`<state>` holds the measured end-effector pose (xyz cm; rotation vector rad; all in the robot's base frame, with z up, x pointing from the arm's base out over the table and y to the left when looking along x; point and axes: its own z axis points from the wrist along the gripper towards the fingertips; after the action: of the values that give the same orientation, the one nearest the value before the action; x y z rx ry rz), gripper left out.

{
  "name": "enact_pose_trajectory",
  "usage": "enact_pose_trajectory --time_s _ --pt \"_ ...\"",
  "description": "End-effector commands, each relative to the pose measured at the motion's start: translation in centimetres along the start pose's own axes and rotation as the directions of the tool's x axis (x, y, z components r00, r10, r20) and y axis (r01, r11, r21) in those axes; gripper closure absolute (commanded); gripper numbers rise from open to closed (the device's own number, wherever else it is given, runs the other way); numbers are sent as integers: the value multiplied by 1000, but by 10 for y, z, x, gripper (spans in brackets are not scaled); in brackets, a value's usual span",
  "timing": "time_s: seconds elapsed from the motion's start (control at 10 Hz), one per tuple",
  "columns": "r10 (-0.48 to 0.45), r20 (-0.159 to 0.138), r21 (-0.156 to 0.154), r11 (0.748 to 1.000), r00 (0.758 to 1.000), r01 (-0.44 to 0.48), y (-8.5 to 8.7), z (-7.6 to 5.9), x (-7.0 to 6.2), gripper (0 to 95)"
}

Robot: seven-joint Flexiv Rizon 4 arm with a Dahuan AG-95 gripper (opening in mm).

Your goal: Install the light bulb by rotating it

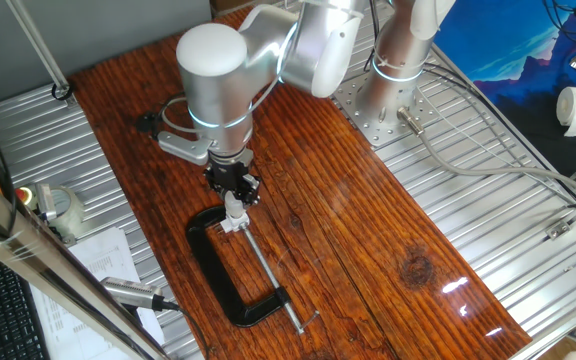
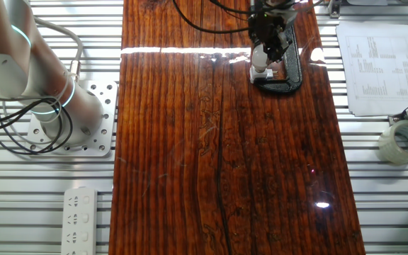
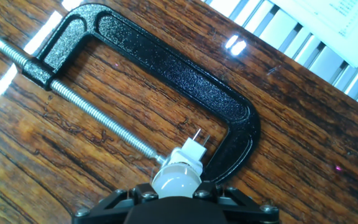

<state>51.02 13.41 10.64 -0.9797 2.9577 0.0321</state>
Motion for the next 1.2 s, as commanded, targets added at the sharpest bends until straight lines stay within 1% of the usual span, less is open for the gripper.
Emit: enact_pose_trajectory --time_s 0.1,0.6,0.8,1.2 --pt "-2 0 2 1000 1000 2 -1 2 0 570" --pt "-3 -3 2 1000 1000 3 -1 4 0 570" --pt "6 -7 -4 1000 1000 -6 -1 4 -2 570" --pt "28 -10 -3 1000 1000 -28 -1 4 -3 570"
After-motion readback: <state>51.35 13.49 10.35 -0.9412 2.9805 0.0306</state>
